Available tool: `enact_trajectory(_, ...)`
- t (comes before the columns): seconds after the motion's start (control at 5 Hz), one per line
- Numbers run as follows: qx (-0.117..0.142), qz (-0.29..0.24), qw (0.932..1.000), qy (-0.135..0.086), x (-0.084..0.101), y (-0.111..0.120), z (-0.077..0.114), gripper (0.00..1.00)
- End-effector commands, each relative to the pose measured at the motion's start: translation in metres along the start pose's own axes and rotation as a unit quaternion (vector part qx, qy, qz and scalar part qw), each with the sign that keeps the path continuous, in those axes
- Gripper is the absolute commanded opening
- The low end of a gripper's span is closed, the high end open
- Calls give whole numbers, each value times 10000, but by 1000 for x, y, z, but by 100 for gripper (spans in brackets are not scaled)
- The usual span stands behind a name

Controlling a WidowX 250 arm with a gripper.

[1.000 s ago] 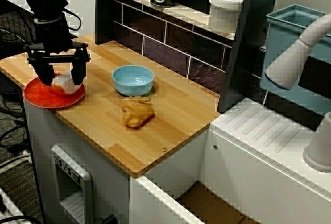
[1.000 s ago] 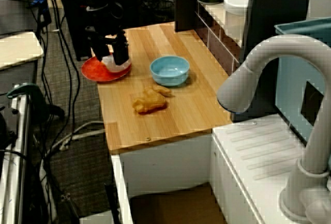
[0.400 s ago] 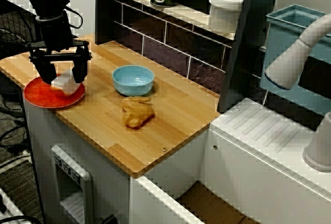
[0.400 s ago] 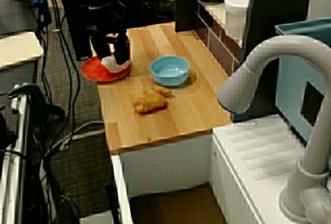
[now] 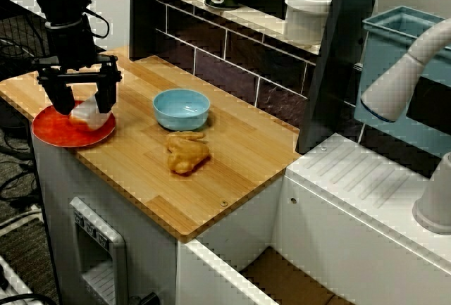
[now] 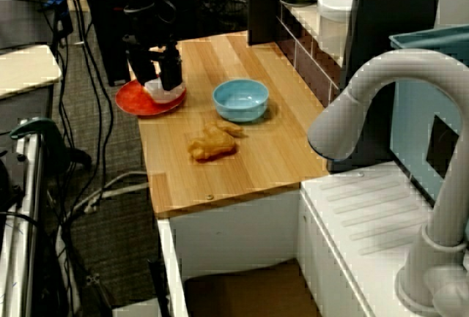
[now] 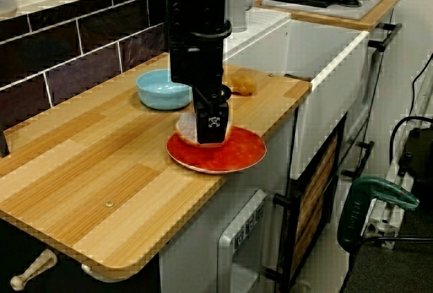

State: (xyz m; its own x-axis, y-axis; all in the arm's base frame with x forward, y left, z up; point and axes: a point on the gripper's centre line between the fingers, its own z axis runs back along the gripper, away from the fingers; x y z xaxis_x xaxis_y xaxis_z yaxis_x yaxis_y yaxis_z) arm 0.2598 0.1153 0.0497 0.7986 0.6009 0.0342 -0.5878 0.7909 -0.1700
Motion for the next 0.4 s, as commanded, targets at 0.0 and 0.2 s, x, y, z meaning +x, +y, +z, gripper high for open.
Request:
enact_trajectory(0.0, -110, -117, 9998, -81, 8, -3, 19, 100)
enact_trajectory(0.2, -140, -297, 9994, -99, 6, -16, 33, 100)
